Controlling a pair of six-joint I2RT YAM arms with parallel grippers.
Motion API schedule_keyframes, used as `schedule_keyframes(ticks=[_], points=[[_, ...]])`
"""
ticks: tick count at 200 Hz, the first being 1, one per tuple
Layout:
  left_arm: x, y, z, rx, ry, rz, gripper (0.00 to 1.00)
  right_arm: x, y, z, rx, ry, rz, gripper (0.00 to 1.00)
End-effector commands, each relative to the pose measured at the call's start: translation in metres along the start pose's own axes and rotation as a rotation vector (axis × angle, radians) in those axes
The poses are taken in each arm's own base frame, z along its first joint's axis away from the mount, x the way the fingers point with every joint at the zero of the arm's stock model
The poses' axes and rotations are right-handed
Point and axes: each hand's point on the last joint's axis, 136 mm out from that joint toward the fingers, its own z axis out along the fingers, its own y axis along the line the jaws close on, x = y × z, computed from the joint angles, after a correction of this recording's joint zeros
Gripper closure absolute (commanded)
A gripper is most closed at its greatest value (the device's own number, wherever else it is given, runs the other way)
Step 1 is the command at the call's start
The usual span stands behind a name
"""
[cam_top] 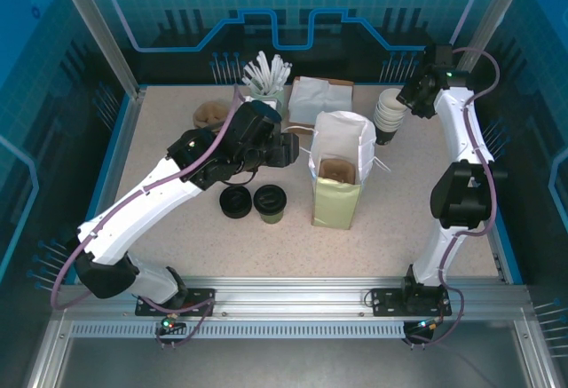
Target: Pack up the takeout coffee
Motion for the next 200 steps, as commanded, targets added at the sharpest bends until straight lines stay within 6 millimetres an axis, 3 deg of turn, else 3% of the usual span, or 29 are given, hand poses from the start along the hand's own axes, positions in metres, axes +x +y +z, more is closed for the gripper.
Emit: schedule_keyframes(ticks=[1, 52, 80, 107, 156, 200], points=[[0.002, 0.016, 0.005, -0.058, 0.001, 0.004, 0.38, -0.005, -0.003, -0.018, -0.011, -0.012, -0.003, 0.6], [0.014, 0.049, 0.014, -0.109, 0.03, -0.074, 0.38, 0.004, 0.007, -0.059, -0.082, -0.028, -0.038, 0.56], [0.035, 0.064, 0.026, -0.121, 0.064, -0.082, 0.36, 0.014, 0.014, -0.08, -0.141, -0.029, -0.056, 0.56], [0.068, 0.071, 0.045, -0.085, 0.109, -0.026, 0.34, 0.022, 0.024, -0.099, -0.192, -0.037, -0.087, 0.56], [0.124, 0.08, 0.075, -0.125, 0.213, 0.082, 0.12, 0.031, 0.033, -0.121, -0.248, -0.04, -0.126, 0.55], [0.141, 0.081, 0.088, -0.216, 0.246, 0.178, 0.03, 0.038, 0.041, -0.133, -0.307, -0.034, -0.168, 0.54]])
